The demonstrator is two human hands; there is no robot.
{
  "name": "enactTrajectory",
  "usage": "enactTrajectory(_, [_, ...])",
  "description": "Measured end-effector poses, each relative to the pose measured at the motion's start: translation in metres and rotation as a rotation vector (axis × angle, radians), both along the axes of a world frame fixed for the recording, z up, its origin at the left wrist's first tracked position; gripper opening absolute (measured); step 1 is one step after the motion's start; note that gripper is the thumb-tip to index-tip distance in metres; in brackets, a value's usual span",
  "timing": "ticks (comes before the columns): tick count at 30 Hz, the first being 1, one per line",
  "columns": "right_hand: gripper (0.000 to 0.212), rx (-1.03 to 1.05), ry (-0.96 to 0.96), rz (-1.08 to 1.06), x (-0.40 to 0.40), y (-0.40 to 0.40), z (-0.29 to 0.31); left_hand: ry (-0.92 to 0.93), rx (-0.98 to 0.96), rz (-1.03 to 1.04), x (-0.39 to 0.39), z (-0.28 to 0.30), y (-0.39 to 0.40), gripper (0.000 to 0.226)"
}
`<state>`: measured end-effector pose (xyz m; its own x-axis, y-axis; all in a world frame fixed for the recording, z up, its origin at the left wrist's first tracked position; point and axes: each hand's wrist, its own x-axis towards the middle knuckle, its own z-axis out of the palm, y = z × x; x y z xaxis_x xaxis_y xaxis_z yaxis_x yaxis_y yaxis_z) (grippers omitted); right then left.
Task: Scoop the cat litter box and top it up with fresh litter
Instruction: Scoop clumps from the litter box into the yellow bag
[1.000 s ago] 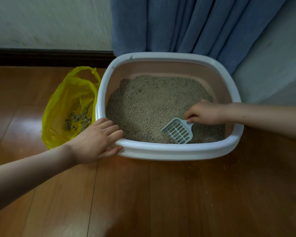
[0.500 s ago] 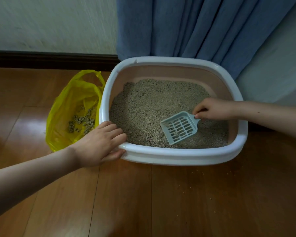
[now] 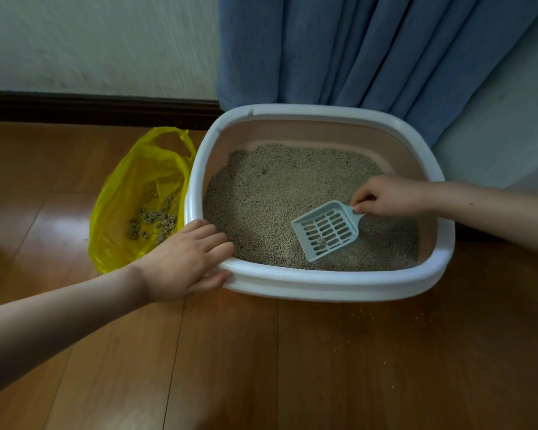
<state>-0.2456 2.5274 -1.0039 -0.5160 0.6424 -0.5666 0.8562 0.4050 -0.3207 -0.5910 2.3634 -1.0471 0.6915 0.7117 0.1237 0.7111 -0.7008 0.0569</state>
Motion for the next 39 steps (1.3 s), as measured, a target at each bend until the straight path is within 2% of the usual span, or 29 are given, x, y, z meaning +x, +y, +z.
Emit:
enactTrajectory(4, [0.015,0.016,-0.060,0.056,-0.002,-0.001,0.000,-0.006,0.015,-0.005,0.001,0.001,0.000,0.031])
enactTrajectory(9, [0.016,0.053,-0.042,0.050,-0.012,-0.005,0.003,-0.004,0.010,-0.002,0.000,0.001,0.000,0.032])
enactTrajectory(16, [0.022,0.045,0.055,-0.013,-0.027,-0.002,0.002,0.000,0.010,-0.004,0.000,0.001,-0.001,0.031])
enactTrajectory(21, [0.019,0.129,0.136,-0.062,-0.046,0.002,0.013,-0.001,0.008,-0.003,0.000,-0.001,0.000,0.027])
enactTrajectory(26, [0.020,0.238,0.245,-0.022,-0.090,0.007,0.043,-0.026,-0.010,0.007,0.000,-0.003,0.000,0.027])
enactTrajectory(33, [0.016,0.310,0.284,0.163,-0.174,-0.004,0.070,-0.051,-0.033,0.017,-0.002,-0.001,0.000,0.027])
enactTrajectory(39, [0.022,0.659,0.188,0.440,-0.239,-0.020,0.061,-0.060,-0.017,0.013,-0.003,-0.001,0.000,0.029])
